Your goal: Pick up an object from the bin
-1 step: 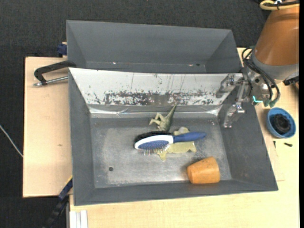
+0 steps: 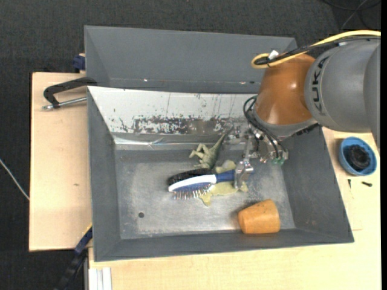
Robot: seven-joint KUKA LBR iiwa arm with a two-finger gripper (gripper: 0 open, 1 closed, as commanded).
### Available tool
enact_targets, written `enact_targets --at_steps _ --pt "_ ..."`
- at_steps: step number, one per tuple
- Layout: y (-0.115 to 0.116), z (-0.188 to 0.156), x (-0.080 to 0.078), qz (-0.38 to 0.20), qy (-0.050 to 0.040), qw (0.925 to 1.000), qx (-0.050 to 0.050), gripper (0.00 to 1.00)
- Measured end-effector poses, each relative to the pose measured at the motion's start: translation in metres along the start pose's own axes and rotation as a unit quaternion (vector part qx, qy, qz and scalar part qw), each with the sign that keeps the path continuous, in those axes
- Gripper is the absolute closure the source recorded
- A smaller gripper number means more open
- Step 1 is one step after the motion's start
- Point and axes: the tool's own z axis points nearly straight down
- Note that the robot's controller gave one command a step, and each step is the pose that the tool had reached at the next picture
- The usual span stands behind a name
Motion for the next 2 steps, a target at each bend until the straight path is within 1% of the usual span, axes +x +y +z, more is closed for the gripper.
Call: enact_targets --at_steps 1,2 --pt "0.043 -0.017 0.005 -0.078 0.0003 0.9970 -0.002 0.00" --pt "0.024 -0.015 0.027 0.041 0.0032 0.9991 -0.002 0.00"
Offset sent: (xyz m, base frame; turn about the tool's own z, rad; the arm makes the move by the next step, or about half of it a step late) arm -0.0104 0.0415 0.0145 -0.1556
